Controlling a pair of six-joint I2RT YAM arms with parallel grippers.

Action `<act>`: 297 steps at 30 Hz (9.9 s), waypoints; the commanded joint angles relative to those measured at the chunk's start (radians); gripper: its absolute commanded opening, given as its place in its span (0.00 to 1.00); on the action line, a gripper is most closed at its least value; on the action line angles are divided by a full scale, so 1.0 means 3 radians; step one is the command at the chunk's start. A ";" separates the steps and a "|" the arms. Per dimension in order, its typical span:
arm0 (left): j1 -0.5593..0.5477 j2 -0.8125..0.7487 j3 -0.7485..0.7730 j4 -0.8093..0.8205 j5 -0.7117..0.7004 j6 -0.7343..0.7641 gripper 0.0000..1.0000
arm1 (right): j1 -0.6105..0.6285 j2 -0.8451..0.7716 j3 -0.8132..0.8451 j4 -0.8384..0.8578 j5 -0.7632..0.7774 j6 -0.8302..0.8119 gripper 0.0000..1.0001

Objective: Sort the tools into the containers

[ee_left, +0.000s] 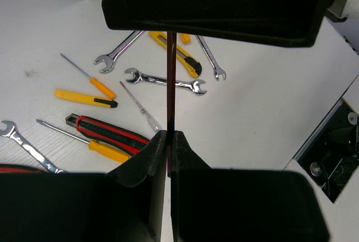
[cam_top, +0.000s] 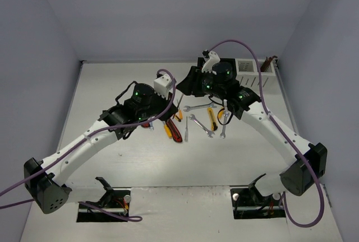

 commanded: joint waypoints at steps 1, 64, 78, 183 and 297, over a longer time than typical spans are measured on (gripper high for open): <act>-0.0034 -0.0014 0.0223 0.0257 -0.0037 0.0066 0.00 | 0.0024 -0.0037 0.0100 0.0278 -0.0043 -0.0030 0.31; 0.1205 -0.0481 -0.0257 -0.0749 -0.1664 -0.0251 0.97 | -0.2410 0.2671 0.2546 0.0203 0.1890 -0.1256 0.36; 0.1283 -0.0537 -0.0245 -0.0707 -0.1678 -0.0050 0.97 | -0.2111 0.1224 0.1392 -0.0111 0.1545 -0.1316 0.59; 0.1279 -0.1052 -0.0400 -0.1166 -0.1429 -0.0315 0.97 | -0.1814 0.1728 0.1352 0.1690 0.2146 -0.1741 0.00; 0.1273 -0.1100 -0.0312 -0.1419 -0.0978 0.0301 0.97 | -0.0152 0.2131 0.1107 -0.2212 0.0667 -0.1981 0.00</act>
